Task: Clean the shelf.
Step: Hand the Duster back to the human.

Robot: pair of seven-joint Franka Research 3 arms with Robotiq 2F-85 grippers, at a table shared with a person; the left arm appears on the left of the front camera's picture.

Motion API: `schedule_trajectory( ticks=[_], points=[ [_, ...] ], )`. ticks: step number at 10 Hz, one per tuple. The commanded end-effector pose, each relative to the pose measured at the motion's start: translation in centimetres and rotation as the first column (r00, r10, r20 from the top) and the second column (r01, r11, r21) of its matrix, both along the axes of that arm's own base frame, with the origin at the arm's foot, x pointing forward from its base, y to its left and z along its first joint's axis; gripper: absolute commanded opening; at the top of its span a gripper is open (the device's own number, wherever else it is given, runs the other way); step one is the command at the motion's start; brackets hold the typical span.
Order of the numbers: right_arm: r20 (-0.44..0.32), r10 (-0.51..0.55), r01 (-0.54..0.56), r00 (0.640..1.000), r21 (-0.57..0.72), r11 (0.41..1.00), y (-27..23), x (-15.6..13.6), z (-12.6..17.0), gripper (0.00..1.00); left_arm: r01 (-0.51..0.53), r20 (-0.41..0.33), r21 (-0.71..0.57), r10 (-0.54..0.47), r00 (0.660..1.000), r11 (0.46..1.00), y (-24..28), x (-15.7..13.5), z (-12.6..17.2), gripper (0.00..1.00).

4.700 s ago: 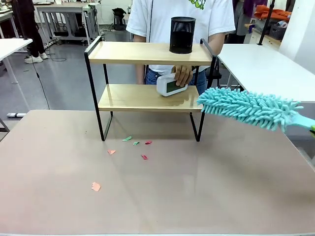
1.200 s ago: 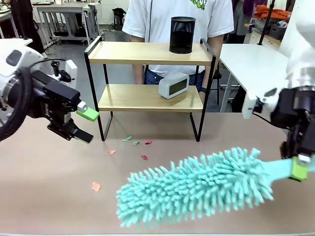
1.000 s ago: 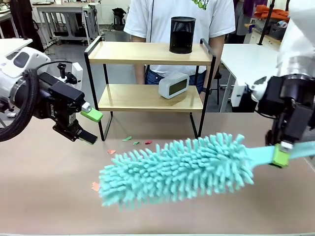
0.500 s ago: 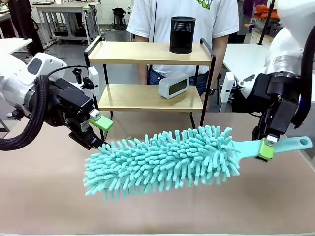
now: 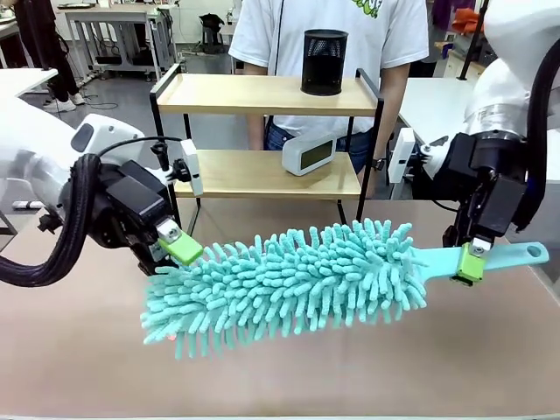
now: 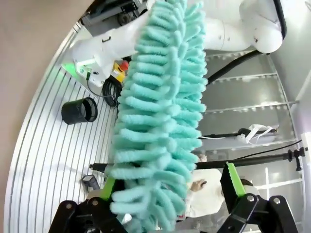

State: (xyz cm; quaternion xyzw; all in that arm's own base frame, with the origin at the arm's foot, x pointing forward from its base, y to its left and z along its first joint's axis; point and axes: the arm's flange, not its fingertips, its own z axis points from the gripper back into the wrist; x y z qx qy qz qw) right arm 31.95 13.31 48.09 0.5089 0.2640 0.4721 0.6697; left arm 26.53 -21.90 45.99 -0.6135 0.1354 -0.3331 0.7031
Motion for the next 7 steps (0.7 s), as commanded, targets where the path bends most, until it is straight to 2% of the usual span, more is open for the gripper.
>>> schedule_trajectory(
  ticks=[1,5,6,7],
  points=[
    [0.014,0.001,-0.002,1.0,0.08,0.997,-0.25,0.26,0.69,0.12,0.044,0.014,0.005,-0.044,0.999,0.999,-0.58,-0.05,-0.09,1.0],
    [-0.001,0.011,-0.011,1.0,0.071,0.997,0.02,0.39,0.5,0.12,0.041,0.011,0.001,-0.041,0.999,0.999,-0.5,-0.12,0.03,1.0],
    [-0.001,0.012,-0.012,1.0,0.069,0.998,0.04,0.38,0.52,0.12,0.027,0.026,-0.01,-0.027,0.999,1.0,-0.51,-0.1,0.02,0.41],
    [0.0,0.016,-0.016,1.0,0.066,0.998,0.05,0.31,0.55,0.12,0.046,0.018,-0.01,-0.046,0.999,0.999,-0.44,-0.16,0.07,0.4]
  ],
)
